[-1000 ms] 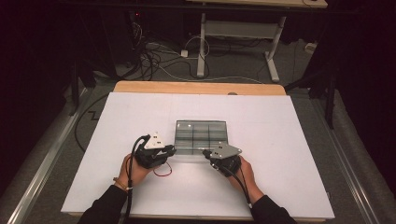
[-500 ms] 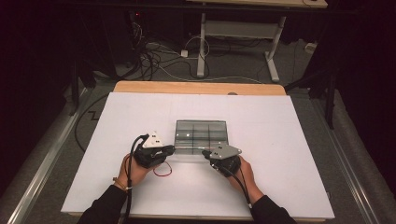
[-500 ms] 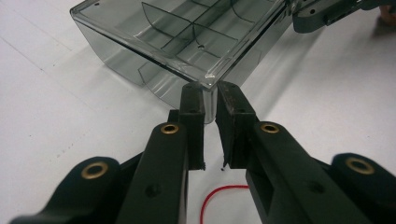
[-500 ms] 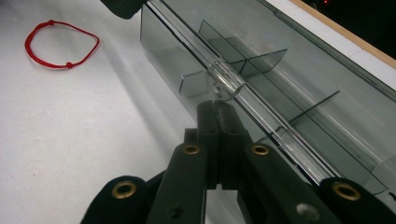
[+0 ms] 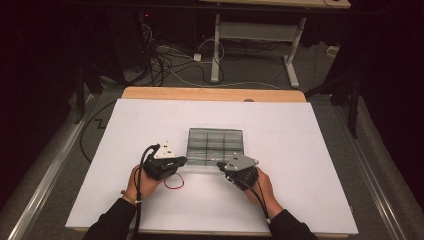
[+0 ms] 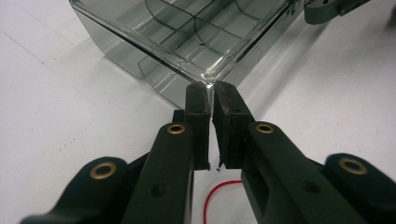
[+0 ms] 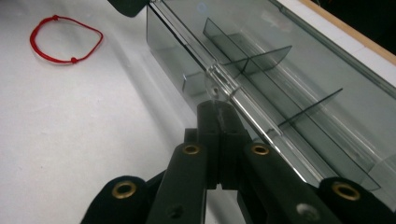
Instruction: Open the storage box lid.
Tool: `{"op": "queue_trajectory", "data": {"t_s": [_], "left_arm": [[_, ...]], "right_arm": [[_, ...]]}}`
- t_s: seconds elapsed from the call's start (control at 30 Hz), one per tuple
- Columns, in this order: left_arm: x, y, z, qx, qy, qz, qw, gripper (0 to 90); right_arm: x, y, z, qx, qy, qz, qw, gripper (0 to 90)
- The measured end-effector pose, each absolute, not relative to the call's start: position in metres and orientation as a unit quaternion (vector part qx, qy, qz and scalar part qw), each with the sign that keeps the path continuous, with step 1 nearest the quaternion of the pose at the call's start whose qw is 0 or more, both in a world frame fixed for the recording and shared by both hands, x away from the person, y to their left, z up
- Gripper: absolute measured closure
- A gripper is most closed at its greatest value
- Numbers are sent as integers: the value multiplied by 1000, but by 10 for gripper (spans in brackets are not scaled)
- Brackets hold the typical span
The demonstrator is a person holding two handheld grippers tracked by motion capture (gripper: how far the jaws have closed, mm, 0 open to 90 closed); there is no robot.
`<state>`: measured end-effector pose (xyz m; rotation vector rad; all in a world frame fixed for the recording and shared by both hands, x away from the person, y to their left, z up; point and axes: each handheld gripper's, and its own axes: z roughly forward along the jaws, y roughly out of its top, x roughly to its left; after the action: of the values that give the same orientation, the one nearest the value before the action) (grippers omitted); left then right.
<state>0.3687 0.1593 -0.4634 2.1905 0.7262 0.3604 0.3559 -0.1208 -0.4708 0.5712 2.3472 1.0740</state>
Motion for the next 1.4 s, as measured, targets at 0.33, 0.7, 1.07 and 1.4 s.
{"op": "queue_trajectory", "data": {"t_s": [0.33,0.7,1.07,1.4], "left_arm": [[367,157,-464,861,284,154,393,830],[367,158,-462,858,278,157,403,834],[370,156,-460,844,280,174,424,878],[370,155,-459,843,276,175,428,877]], "right_arm": [[359,-119,-473,212,853,407,248,900],[358,-121,-468,214,843,419,260,900],[356,-126,-462,219,834,427,273,885],[346,-157,-449,221,832,421,287,759]]}}
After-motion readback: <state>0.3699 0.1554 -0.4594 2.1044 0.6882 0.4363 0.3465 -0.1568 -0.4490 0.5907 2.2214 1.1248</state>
